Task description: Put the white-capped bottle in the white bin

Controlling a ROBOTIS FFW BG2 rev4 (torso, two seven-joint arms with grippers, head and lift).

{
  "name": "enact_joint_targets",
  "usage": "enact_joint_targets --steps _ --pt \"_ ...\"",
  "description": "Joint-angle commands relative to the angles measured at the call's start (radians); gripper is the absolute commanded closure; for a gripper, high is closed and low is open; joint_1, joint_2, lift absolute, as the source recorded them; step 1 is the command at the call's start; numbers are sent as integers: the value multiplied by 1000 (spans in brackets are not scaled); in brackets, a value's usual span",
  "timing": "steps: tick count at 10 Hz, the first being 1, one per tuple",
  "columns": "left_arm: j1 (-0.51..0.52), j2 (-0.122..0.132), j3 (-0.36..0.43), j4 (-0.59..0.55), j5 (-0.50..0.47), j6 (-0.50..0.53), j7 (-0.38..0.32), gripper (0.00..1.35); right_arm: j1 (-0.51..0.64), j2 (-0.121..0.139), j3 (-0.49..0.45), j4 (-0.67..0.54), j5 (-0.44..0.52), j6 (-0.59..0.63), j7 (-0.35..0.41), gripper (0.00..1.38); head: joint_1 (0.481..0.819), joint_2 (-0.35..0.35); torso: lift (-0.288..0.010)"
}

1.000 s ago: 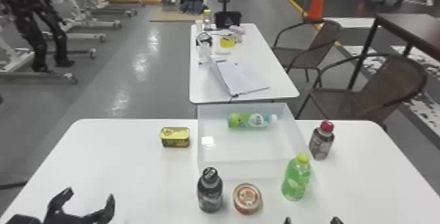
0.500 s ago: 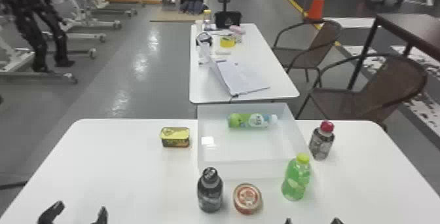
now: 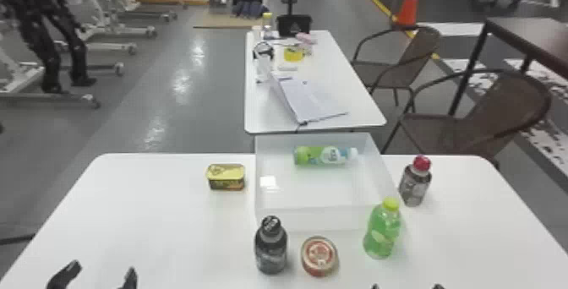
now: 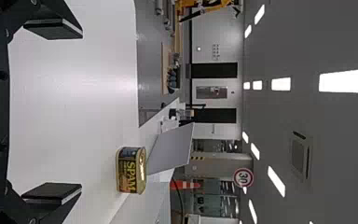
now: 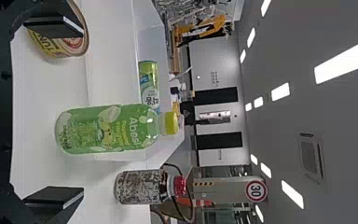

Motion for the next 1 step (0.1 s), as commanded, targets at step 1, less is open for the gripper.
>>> enact_joint_targets --steps 1 --pt "3 -3 -2 1 5 -1 0 144 4 -1 0 -3 0 1 0 104 549 0 -100"
